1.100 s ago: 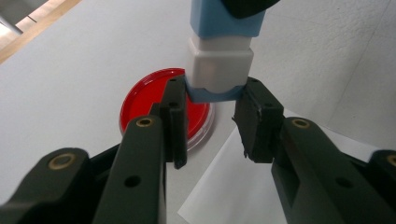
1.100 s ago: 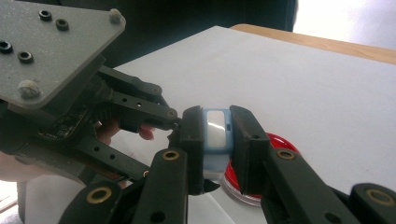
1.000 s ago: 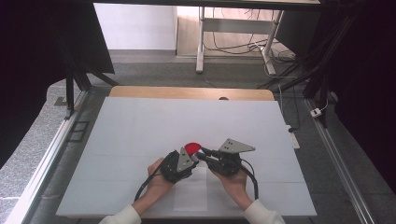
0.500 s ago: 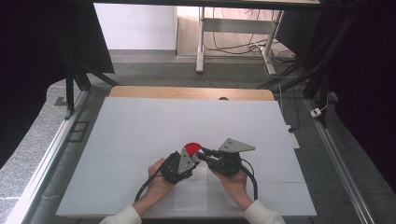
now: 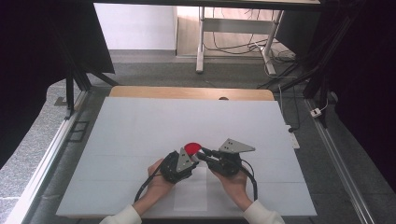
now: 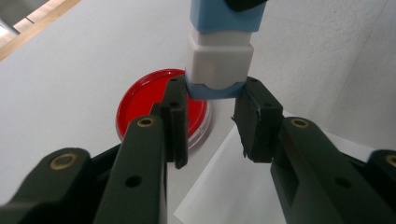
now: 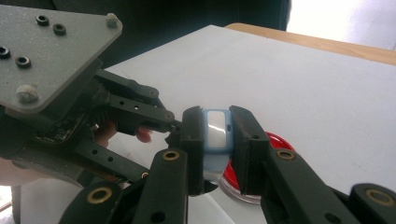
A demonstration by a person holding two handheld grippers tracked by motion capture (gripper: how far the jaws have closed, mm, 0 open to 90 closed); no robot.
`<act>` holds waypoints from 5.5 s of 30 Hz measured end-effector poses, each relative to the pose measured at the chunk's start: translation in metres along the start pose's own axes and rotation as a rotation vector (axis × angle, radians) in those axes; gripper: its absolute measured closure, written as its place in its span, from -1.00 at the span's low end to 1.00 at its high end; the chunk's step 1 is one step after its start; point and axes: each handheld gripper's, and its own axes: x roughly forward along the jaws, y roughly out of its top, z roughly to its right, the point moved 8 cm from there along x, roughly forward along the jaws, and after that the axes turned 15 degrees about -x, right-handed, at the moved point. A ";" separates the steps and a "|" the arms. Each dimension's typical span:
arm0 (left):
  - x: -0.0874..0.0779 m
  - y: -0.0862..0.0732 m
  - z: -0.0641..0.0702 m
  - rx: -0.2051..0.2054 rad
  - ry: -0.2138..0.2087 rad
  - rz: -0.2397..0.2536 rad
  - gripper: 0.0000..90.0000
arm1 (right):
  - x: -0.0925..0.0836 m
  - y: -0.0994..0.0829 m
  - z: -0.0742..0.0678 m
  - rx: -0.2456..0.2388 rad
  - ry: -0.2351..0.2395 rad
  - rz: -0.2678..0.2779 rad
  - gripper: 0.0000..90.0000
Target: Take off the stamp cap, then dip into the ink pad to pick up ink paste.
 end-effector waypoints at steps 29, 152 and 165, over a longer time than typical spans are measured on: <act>-0.001 0.000 -0.003 -0.033 -0.009 0.021 0.47 | -0.001 0.001 -0.003 -0.020 -0.029 0.020 0.68; -0.092 -0.062 -0.081 -0.191 0.021 0.090 0.46 | -0.015 0.007 0.029 -0.025 -0.066 0.027 0.67; -0.095 -0.062 -0.081 -0.195 0.025 0.097 0.46 | -0.001 0.014 0.036 -0.017 -0.050 0.011 0.67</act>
